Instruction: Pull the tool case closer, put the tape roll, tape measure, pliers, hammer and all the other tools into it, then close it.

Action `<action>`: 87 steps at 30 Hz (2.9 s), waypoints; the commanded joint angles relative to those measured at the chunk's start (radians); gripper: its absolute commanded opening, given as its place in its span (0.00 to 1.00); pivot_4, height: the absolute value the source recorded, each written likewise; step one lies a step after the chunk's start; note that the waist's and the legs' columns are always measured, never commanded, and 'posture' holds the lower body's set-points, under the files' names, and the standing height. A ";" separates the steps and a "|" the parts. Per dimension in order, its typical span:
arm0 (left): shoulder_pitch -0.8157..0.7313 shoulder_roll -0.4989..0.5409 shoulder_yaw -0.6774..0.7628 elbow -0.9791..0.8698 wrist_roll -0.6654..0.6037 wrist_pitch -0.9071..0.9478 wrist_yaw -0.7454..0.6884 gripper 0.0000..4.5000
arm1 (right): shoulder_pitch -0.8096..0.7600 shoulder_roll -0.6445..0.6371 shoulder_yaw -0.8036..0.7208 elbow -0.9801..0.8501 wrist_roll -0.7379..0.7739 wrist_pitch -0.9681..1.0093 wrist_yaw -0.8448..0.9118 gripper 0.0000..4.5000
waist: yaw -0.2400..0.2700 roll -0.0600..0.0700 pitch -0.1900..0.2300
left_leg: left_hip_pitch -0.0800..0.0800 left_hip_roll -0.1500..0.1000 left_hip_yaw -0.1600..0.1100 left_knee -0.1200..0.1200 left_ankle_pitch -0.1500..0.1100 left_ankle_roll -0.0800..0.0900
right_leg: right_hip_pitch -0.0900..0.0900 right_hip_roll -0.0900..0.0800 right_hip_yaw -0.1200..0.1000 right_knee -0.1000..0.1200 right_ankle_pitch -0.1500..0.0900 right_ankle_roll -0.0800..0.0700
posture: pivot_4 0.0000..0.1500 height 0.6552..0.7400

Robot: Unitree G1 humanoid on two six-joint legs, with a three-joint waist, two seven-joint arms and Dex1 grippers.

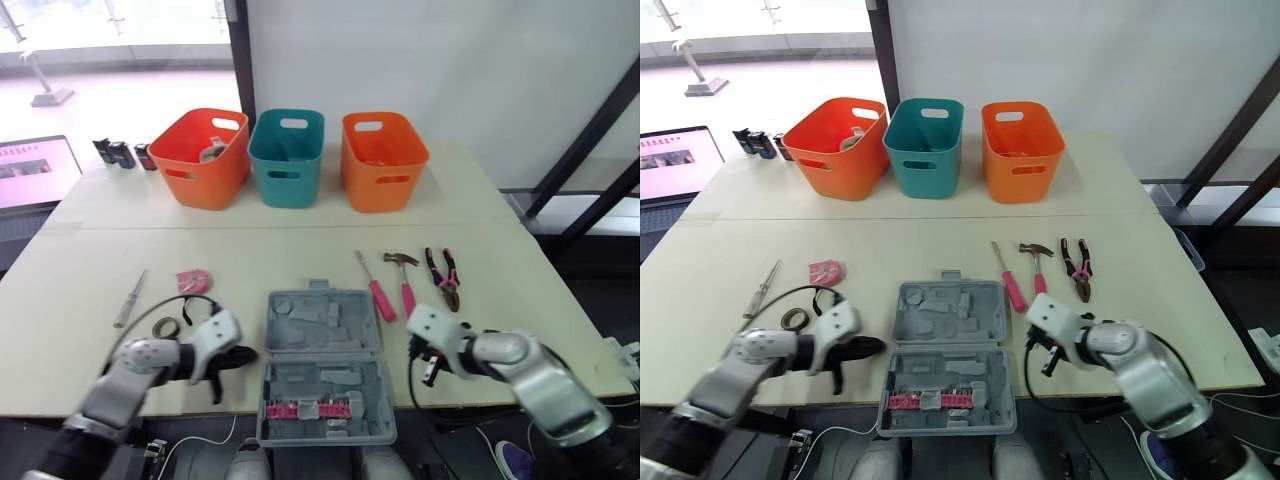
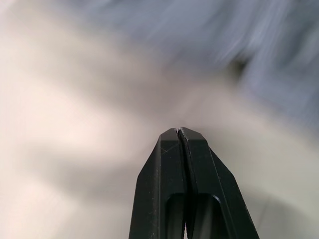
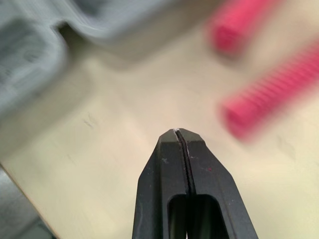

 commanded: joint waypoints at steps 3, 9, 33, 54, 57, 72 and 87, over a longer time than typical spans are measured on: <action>0.076 0.122 0.376 0.097 -0.173 0.014 -0.071 0.00 | 0.118 -0.064 -0.411 0.101 0.125 -0.214 0.090 0.11 | -0.001 -0.001 0.001 | -0.001 0.000 0.000 0.001 0.000 0.000 | 0.000 -0.001 0.000 -0.001 0.000 0.000 | 1.00 1.00; 0.110 0.237 0.609 0.540 -0.146 -0.146 -0.012 0.31 | 0.176 -0.114 -0.683 0.387 0.225 -0.410 0.212 0.73 | -0.007 -0.002 0.002 | 0.001 0.000 0.002 0.002 0.000 0.000 | -0.003 -0.002 0.000 -0.004 0.001 -0.001 | 1.00 1.00; 0.036 0.261 0.639 0.900 -0.171 -0.294 0.018 0.99 | 0.223 -0.100 -0.723 0.462 0.307 -0.505 0.173 1.00 | -0.025 -0.003 0.002 | 0.001 0.000 0.004 -0.009 0.000 -0.001 | -0.001 -0.003 0.000 -0.008 0.002 -0.004 | 1.00 1.00; -0.227 0.276 0.185 0.723 -0.019 -0.434 -0.465 0.99 | -0.386 0.181 0.154 -0.065 0.379 -0.109 -0.041 1.00 | -0.005 -0.004 0.001 | -0.004 0.000 0.003 -0.010 0.004 -0.006 | -0.007 -0.001 0.000 -0.006 0.004 -0.005 | 1.00 1.00; -0.326 0.253 0.107 0.794 0.036 -0.462 -0.495 0.99 | -0.452 0.220 0.261 -0.004 0.300 -0.138 -0.036 1.00 | -0.001 -0.005 0.001 | -0.005 0.000 0.003 -0.010 0.004 -0.006 | -0.010 -0.001 0.000 0.001 0.003 -0.003 | 1.00 1.00; -0.553 0.167 -0.110 1.001 0.231 -0.574 -0.521 0.99 | -0.537 0.320 0.328 0.076 0.176 -0.130 -0.062 1.00 | 0.000 -0.005 0.001 | -0.004 0.001 0.001 -0.006 0.005 -0.006 | -0.014 0.002 0.000 0.015 0.002 0.003 | 1.00 1.00; -0.622 0.110 -0.125 1.128 0.286 -0.655 -0.449 0.01 | -0.509 0.345 0.297 0.067 0.165 -0.146 -0.084 1.00 | 0.000 -0.005 0.001 | -0.003 0.001 0.001 -0.004 0.005 -0.006 | -0.013 0.002 0.000 0.017 0.002 0.004 | 1.00 1.00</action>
